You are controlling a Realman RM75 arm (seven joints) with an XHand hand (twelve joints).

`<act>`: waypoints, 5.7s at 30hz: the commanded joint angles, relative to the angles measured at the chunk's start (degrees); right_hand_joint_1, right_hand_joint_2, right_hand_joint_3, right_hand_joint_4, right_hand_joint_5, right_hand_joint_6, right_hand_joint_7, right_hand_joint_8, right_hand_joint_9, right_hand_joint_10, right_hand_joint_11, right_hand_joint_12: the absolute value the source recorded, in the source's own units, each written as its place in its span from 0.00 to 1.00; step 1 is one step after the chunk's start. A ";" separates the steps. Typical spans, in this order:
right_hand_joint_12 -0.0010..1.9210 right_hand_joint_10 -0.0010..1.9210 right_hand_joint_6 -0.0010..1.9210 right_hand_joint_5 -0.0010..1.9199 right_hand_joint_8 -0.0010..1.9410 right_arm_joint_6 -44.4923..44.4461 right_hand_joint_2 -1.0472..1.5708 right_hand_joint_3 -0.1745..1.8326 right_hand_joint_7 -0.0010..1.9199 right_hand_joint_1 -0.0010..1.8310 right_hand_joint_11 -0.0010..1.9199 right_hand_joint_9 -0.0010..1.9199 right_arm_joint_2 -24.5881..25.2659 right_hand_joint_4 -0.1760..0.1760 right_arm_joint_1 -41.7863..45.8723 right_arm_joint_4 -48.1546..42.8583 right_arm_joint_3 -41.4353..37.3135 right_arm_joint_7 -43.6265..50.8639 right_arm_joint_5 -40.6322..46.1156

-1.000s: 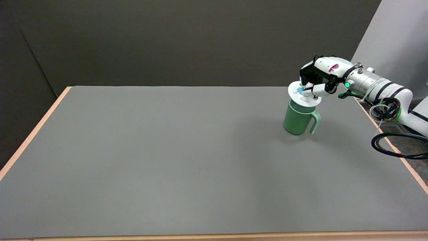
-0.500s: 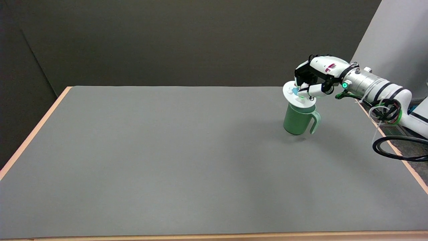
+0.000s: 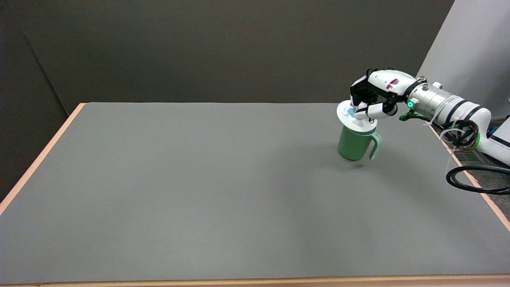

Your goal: Place the white cup lid onto the cup.

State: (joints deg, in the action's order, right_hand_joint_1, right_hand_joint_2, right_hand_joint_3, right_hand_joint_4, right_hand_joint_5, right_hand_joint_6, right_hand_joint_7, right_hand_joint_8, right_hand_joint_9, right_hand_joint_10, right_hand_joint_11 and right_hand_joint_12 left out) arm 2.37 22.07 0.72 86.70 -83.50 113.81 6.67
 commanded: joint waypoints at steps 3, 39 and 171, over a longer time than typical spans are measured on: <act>0.66 0.36 0.69 0.42 0.47 -1.08 0.80 0.20 0.54 0.66 0.39 0.53 -0.55 0.44 0.78 -0.41 0.40 -0.10 -0.16; 0.70 0.35 0.71 0.40 0.51 -1.44 0.81 0.18 0.52 0.66 0.35 0.51 -0.18 0.43 0.63 -3.50 1.16 0.30 0.32; 0.66 0.15 0.13 0.39 0.12 -6.54 0.68 0.58 0.47 0.55 0.38 0.50 0.17 1.00 -7.18 -2.23 7.93 0.06 -2.72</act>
State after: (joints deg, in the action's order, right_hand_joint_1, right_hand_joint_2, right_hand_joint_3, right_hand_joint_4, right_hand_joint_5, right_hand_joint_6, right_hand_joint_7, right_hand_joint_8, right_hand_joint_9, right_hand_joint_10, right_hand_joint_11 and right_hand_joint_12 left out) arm -4.20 22.30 -6.33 84.36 -75.09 113.78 4.15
